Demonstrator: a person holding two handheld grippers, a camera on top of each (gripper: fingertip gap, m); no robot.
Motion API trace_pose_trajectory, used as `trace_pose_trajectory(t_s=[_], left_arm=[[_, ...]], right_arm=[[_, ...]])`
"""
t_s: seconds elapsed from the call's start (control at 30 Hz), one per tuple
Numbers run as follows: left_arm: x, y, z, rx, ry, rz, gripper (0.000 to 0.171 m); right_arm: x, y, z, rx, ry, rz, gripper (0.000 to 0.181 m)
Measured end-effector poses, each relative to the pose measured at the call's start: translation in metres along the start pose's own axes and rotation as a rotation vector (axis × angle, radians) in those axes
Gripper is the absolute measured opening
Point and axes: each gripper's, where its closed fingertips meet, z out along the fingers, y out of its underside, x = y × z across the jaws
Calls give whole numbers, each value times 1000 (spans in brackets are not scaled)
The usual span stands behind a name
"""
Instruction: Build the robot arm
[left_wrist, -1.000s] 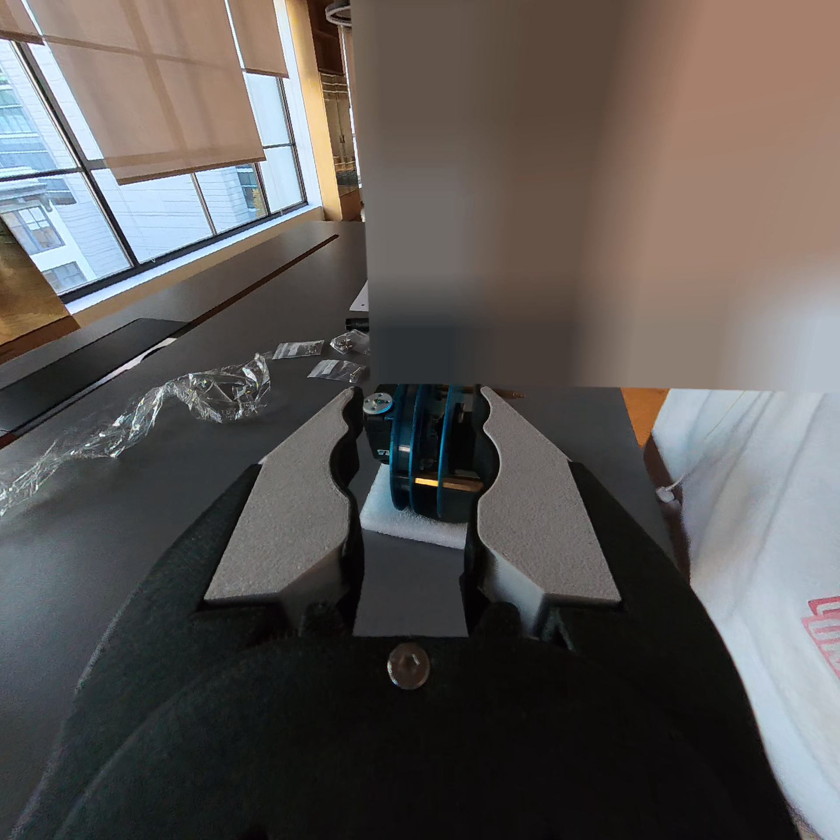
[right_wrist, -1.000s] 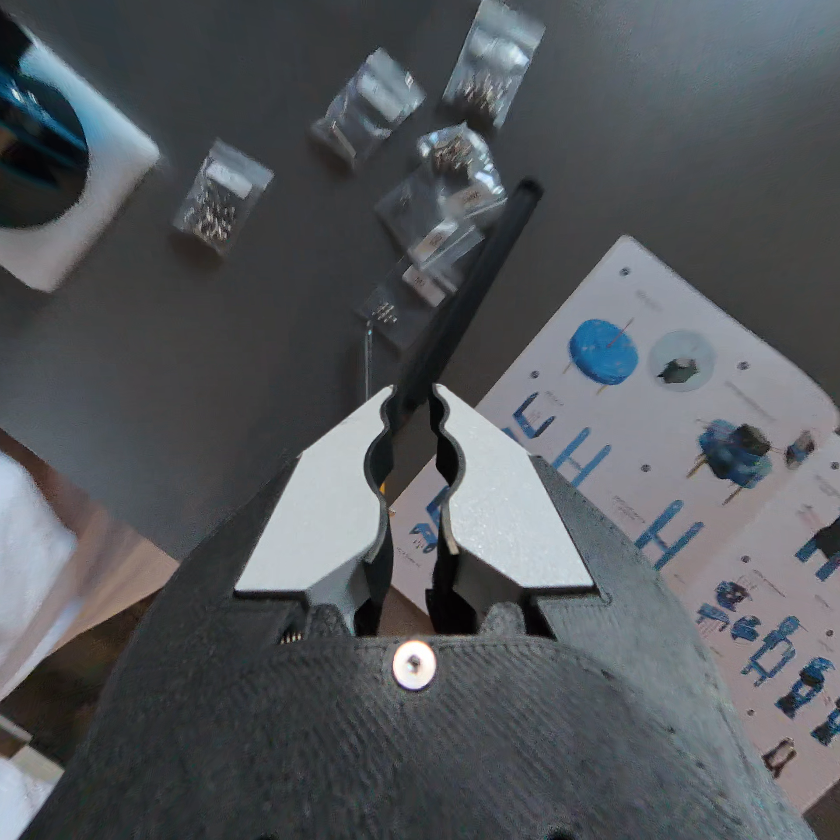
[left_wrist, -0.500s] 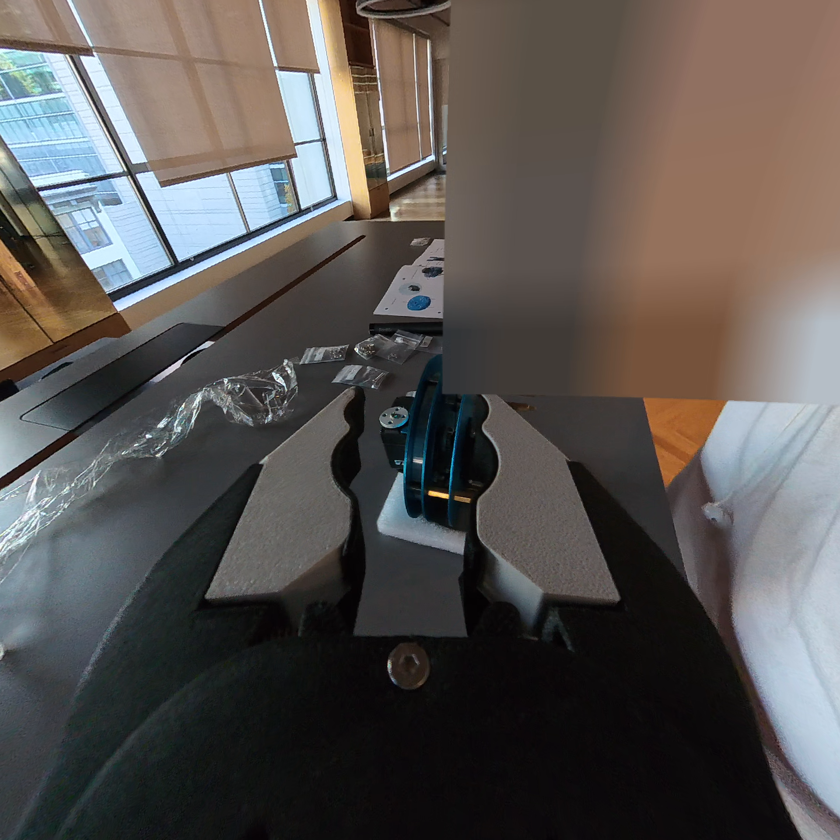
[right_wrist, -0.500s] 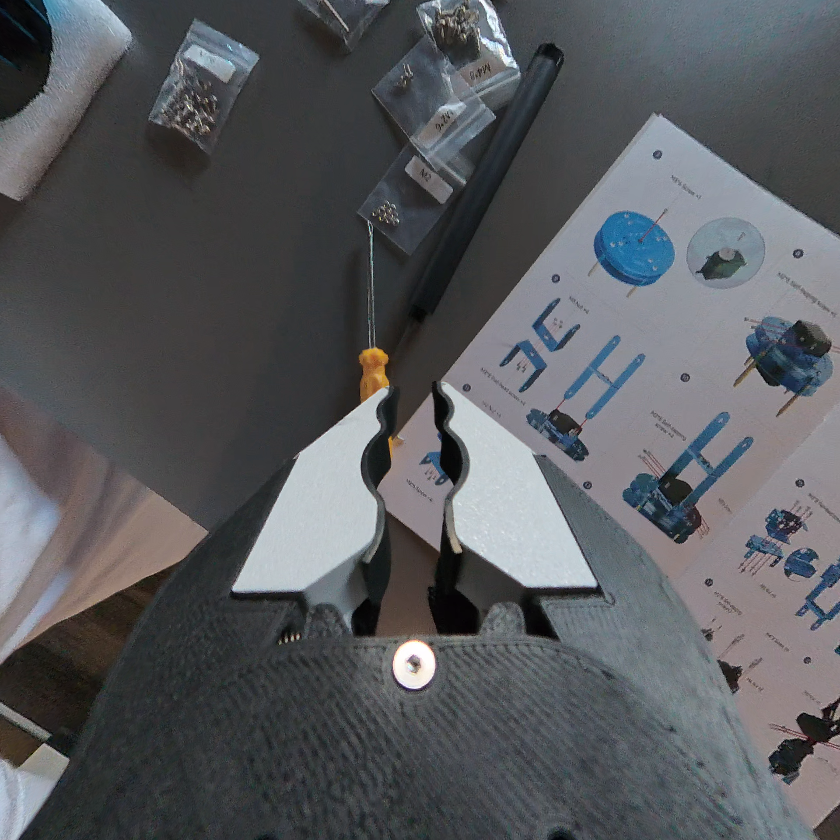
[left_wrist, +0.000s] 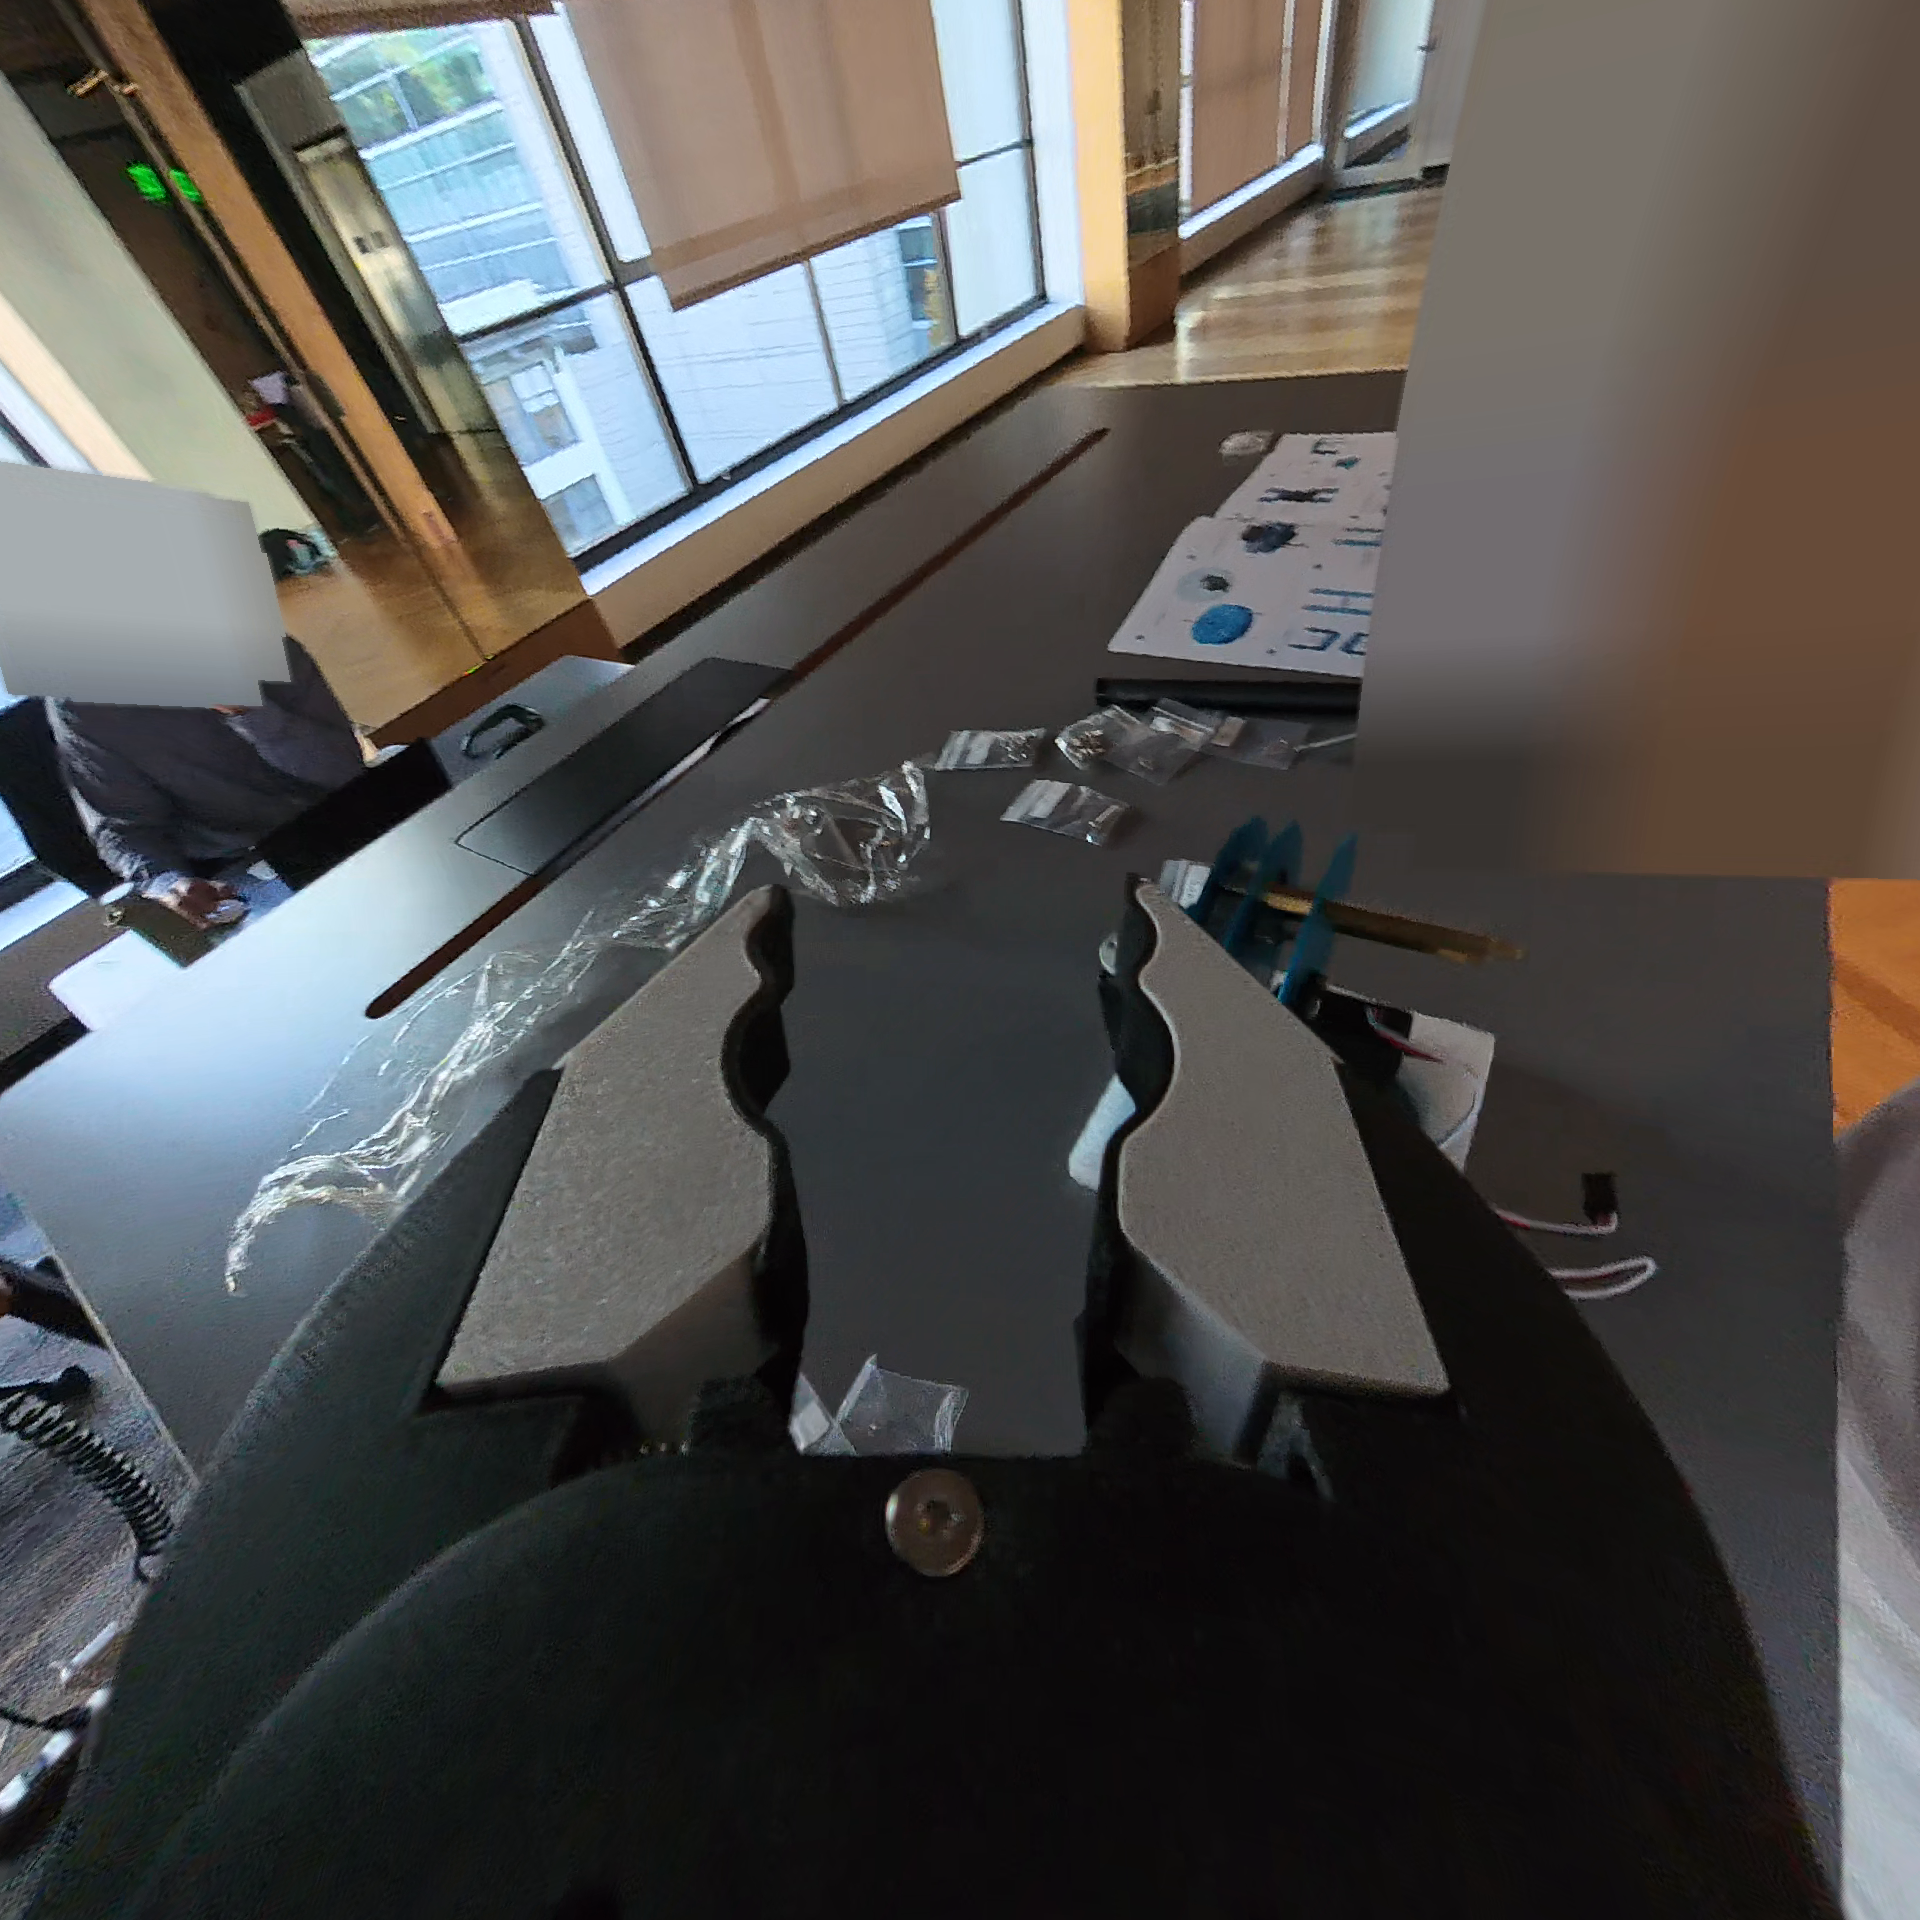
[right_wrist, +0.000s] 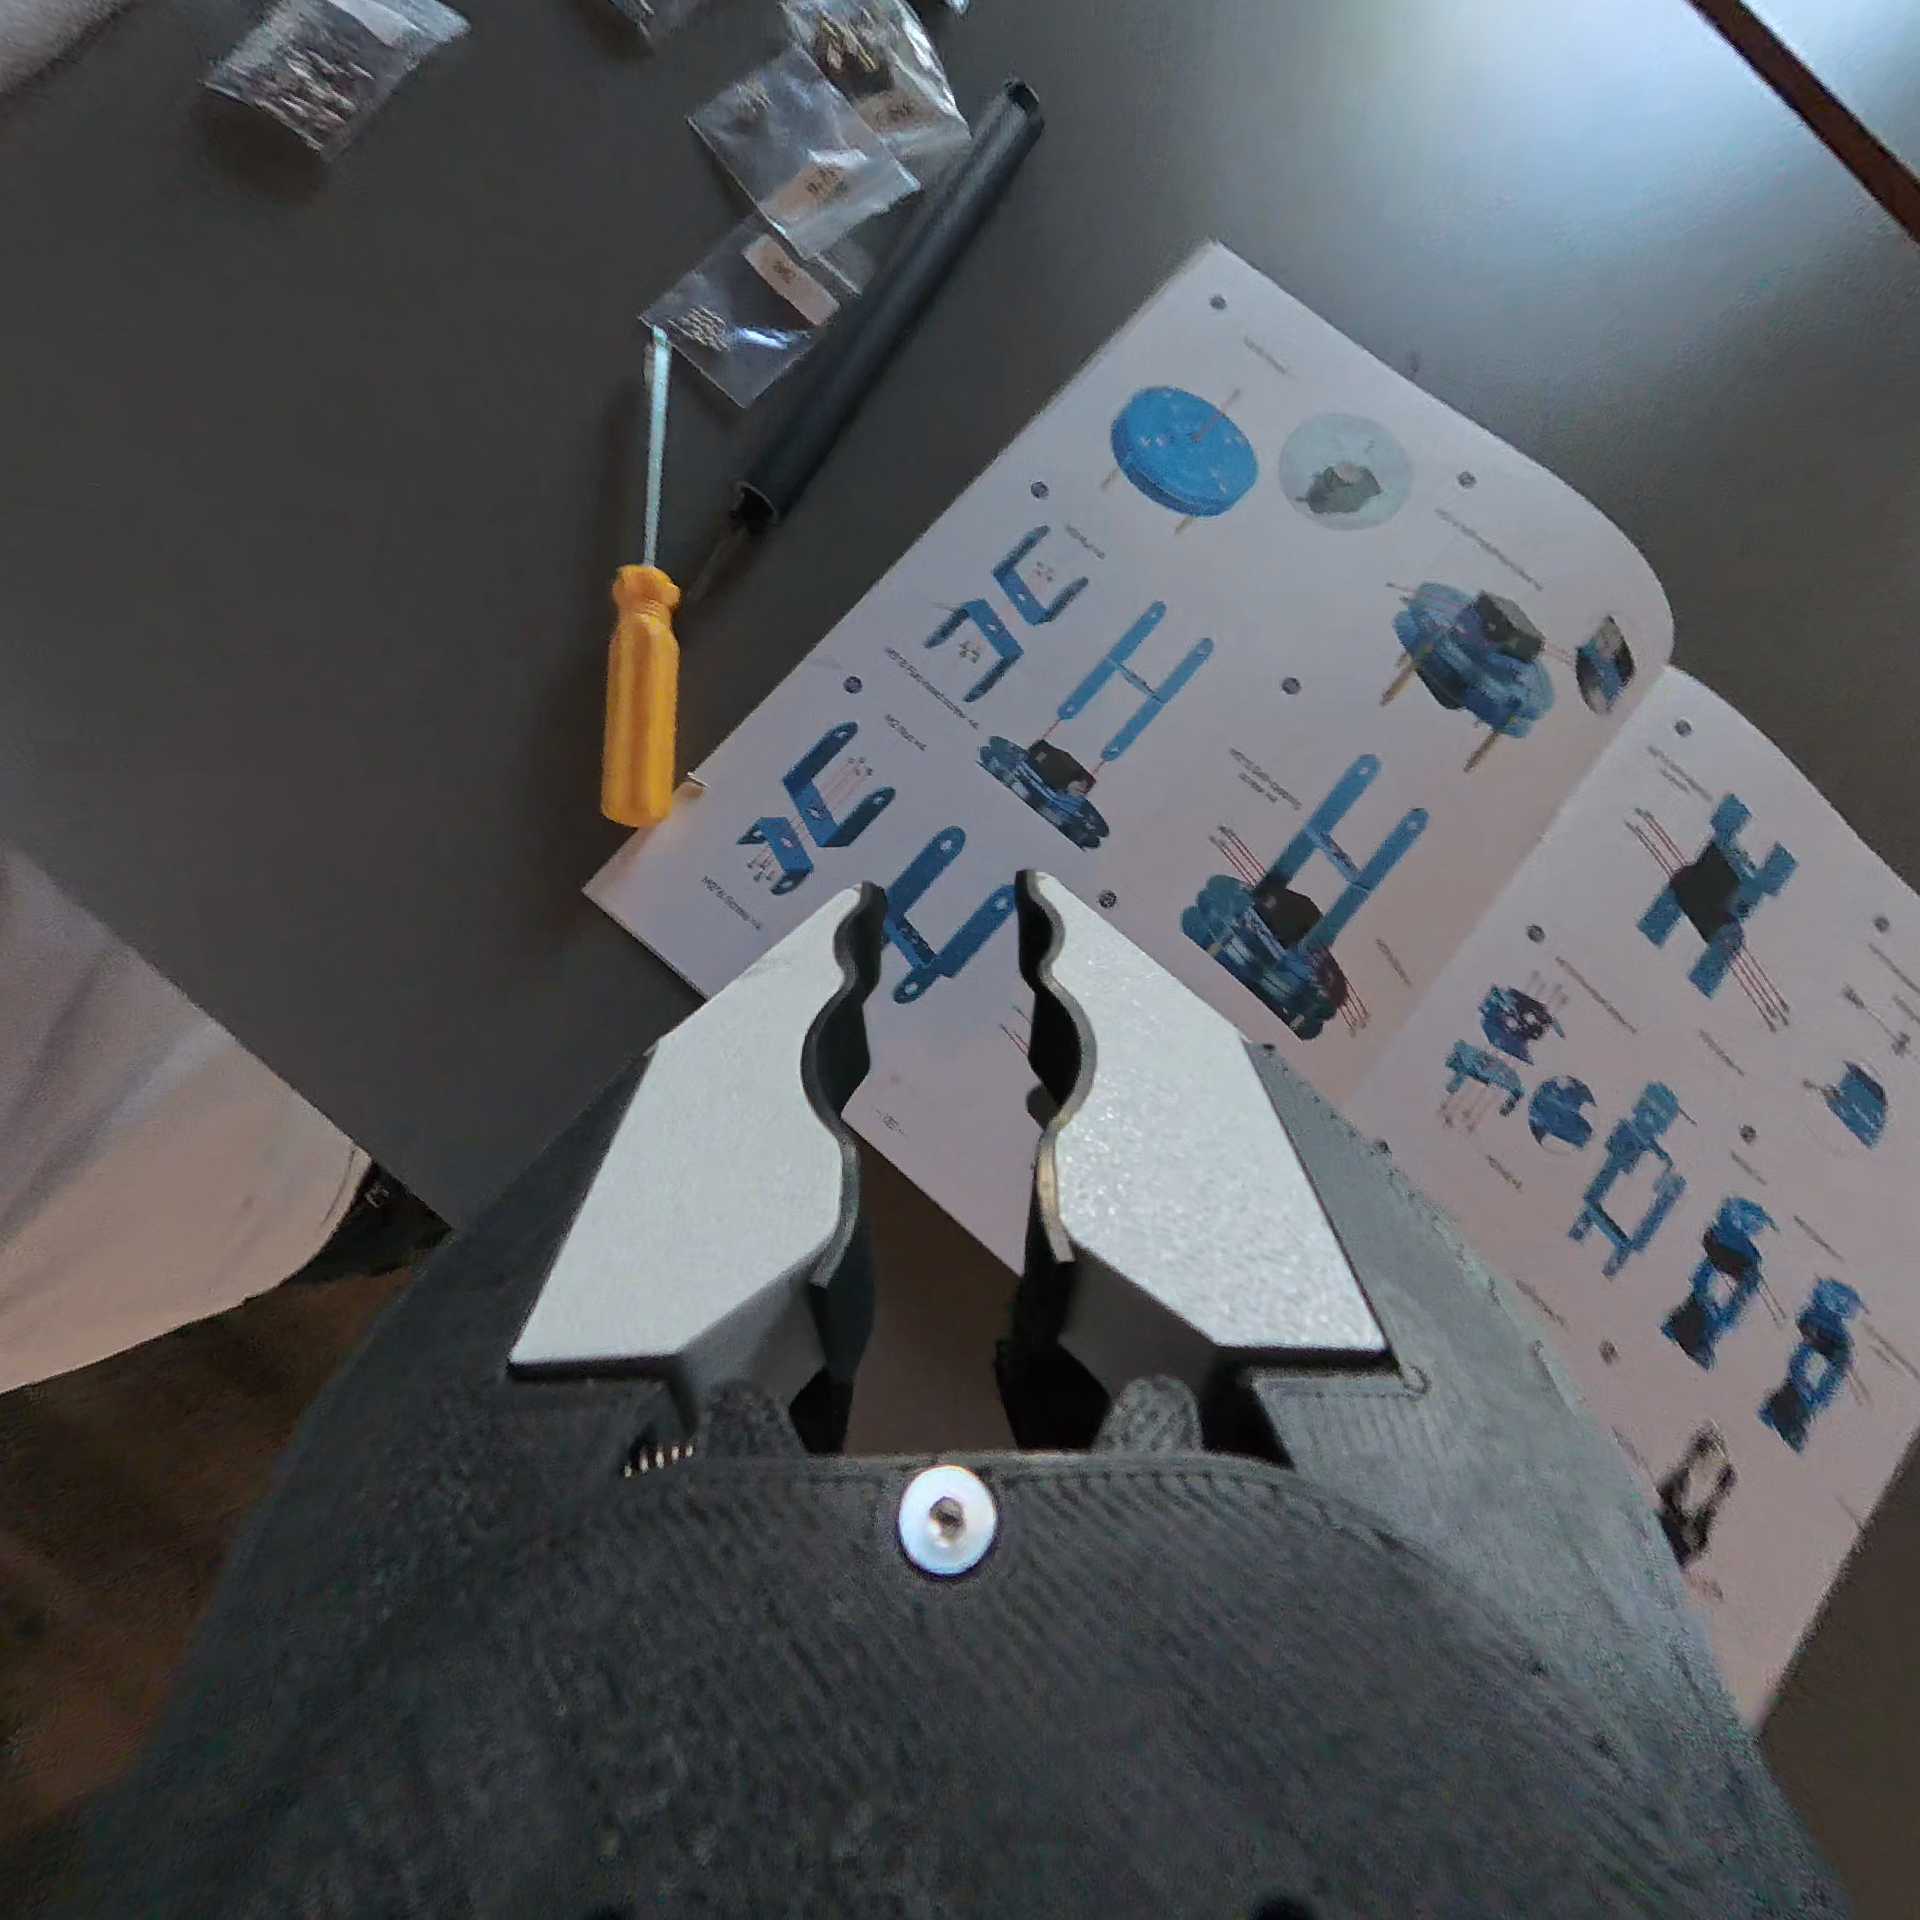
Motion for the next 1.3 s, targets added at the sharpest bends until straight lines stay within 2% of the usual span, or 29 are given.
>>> trace_pose_trajectory(t_s=[0.07,0.13,0.23,0.37,0.4,0.43,0.53,0.63,0.77,0.93,1.0,1.03,1.13,1.2,1.27,1.3], left_arm=[[-1,-9,-2,9,-23,-32,63],[5,-20,-3,26,-38,-42,62],[17,-30,1,21,-60,-26,62],[41,-37,14,-14,-53,-10,62],[50,-40,17,-12,-38,-10,62],[59,-43,18,-5,-24,-10,62],[80,-43,20,6,5,8,62],[93,-40,18,1,38,11,62],[96,-33,12,-16,54,47,62],[94,-23,6,-6,118,21,61],[91,-20,3,0,137,17,61],[89,-19,2,4,139,15,61],[88,-19,0,13,132,0,61],[91,-22,0,21,109,-2,60],[99,-28,0,35,83,-2,60],[105,-32,1,46,70,-9,59]], right_arm=[[-15,-5,6,87,-74,-19,24],[-35,-5,18,138,-143,-124,18],[-47,-3,39,141,-188,-244,16],[-70,-13,54,64,-486,-8,16],[-78,-12,60,35,-502,4,17],[-85,-11,66,27,-481,-19,18],[-82,-11,80,55,-264,-133,22],[-88,-18,77,73,-271,-77,21],[-88,-5,90,-70,-197,-80,20],[-100,-13,92,-66,-110,-27,18],[-107,-12,93,-77,-132,15,22],[-109,-12,89,-77,-155,4,29],[-96,-14,63,-42,-190,-126,26],[-83,-12,51,-24,-201,-337,17],[-74,-6,51,-47,-227,-495,15],[-75,-4,53,-67,-273,-513,15]])
